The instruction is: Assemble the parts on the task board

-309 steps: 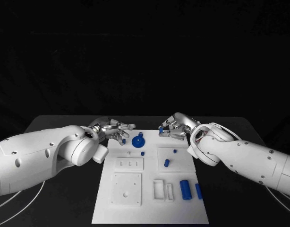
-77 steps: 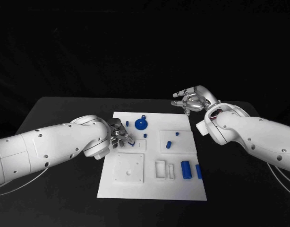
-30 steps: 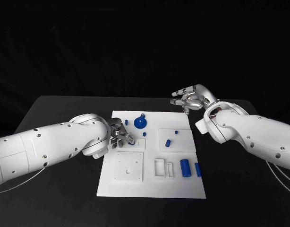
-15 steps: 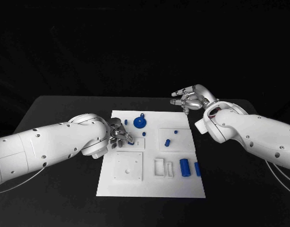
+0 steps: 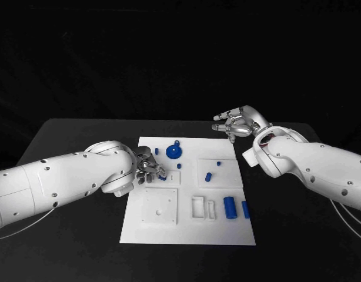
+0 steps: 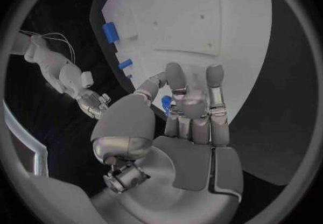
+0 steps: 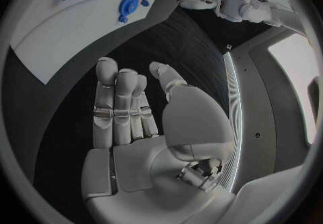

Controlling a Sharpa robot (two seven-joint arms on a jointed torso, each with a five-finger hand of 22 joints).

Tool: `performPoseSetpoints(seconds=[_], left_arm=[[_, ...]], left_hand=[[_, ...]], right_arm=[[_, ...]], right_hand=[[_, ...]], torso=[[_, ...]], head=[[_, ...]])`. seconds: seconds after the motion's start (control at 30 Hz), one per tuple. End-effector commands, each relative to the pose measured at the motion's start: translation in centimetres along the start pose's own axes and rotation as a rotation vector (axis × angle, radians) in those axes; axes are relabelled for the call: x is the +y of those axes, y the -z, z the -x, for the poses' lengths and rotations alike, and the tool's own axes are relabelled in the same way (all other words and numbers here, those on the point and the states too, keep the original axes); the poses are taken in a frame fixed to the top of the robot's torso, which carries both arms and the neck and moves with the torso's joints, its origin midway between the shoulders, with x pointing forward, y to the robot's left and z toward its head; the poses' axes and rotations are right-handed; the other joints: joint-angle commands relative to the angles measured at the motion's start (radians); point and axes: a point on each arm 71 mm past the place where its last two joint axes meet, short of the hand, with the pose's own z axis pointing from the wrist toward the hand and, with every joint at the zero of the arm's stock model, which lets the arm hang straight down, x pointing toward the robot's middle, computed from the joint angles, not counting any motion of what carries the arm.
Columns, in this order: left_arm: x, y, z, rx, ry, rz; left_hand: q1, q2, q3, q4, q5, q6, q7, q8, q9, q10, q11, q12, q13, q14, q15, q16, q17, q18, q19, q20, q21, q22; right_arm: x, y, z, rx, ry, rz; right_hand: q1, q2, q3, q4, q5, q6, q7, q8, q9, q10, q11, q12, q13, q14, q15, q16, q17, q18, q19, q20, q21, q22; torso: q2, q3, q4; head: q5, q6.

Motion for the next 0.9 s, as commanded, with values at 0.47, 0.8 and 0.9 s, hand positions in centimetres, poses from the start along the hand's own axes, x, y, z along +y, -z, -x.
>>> performPoseSetpoints(seconds=[0.47, 0.8, 0.9], left_arm=[[0.19, 0.04, -0.30, -0.011, -0.017, 0.005], [0.31, 0.55, -0.07, -0.067, 0.020, -0.017], [0.28, 0.67, -0.04, -0.080, 0.029, -0.022]], left_hand=[[0.059, -0.008, 0.024, -0.023, 0.000, 0.248, -0.124, 0.075, 0.364, 0.040, -0.018, 0.007, -0.010, 0.010, 0.001, -0.002, -0.003, -0.002, 0.000, 0.008, 0.009, 0.021], [0.085, -0.022, 0.018, -0.013, -0.001, 0.250, -0.124, 0.076, 0.361, 0.039, -0.019, 0.008, -0.012, 0.014, 0.001, -0.002, -0.001, 0.000, 0.003, 0.009, 0.011, 0.021], [0.085, -0.022, 0.018, -0.013, -0.001, 0.250, -0.124, 0.076, 0.361, 0.039, -0.019, 0.008, -0.012, 0.014, 0.001, -0.002, -0.001, 0.000, 0.003, 0.009, 0.011, 0.021]], right_arm=[[-0.13, 0.06, -0.17, 0.016, -0.003, -0.002], [-0.35, 0.16, 0.00, 0.012, -0.003, -0.007], [-0.40, 0.18, 0.05, 0.011, -0.006, -0.010]], right_hand=[[-0.016, 0.000, 0.008, 0.003, 0.018, 0.008, -0.001, -0.004, -0.002, -0.008, 0.000, 0.005, -0.001, 0.002, -0.002, -0.005, 0.002, 0.014, 0.040, 0.002, -0.009, -0.002], [-0.020, -0.001, 0.008, 0.006, 0.025, 0.009, -0.001, -0.004, -0.002, -0.008, 0.000, 0.005, -0.002, 0.002, -0.002, -0.005, 0.002, 0.014, 0.040, 0.002, -0.010, -0.003], [-0.022, -0.001, 0.009, 0.008, 0.027, 0.009, -0.001, -0.004, -0.002, -0.008, 0.000, 0.006, -0.002, 0.002, -0.002, -0.005, 0.002, 0.014, 0.040, 0.002, -0.009, -0.003]], torso=[[0.000, -0.0007, -0.0002], [0.000, -0.0001, 0.0007], [0.000, -0.0003, 0.0003]], head=[[-0.002, 0.001], [-0.005, 0.000], [-0.005, -0.001]])
